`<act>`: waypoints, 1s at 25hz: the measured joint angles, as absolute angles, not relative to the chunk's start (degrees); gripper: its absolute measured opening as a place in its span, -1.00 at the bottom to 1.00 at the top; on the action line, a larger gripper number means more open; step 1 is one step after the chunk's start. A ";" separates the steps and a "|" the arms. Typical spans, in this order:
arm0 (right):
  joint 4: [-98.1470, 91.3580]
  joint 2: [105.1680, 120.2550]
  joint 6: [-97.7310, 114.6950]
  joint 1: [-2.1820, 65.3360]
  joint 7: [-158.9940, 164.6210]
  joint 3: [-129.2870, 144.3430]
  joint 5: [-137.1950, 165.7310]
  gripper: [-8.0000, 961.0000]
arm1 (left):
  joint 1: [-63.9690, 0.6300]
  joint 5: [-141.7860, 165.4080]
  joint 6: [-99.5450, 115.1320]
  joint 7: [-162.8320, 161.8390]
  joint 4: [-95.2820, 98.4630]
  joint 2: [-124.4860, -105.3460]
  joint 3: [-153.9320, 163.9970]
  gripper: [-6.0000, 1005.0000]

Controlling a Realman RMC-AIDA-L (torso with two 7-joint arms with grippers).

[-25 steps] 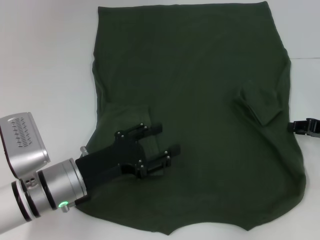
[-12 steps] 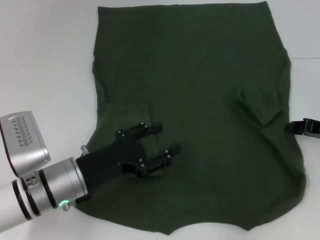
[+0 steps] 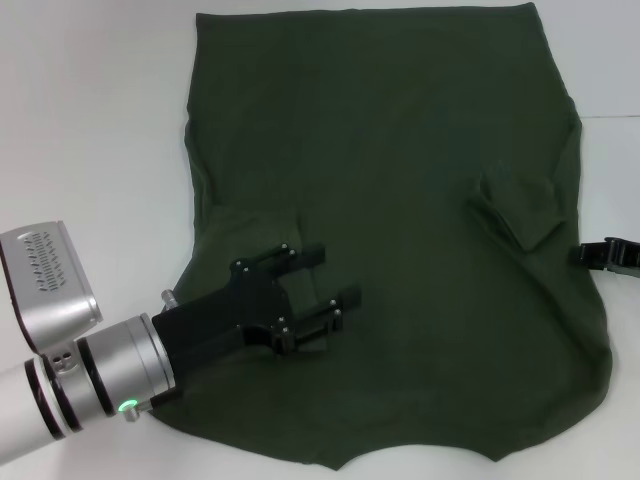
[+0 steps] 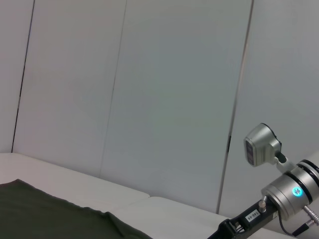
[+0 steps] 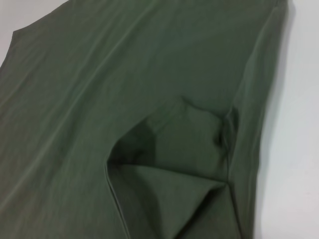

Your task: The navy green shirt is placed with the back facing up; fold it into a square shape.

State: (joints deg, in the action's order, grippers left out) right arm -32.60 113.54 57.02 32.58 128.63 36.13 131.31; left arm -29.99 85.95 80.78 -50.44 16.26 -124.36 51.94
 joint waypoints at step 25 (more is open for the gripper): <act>-31.92 113.66 57.47 32.67 127.08 36.18 131.04 -0.73 | -29.72 85.95 81.01 -50.44 16.31 -124.36 51.94 0.38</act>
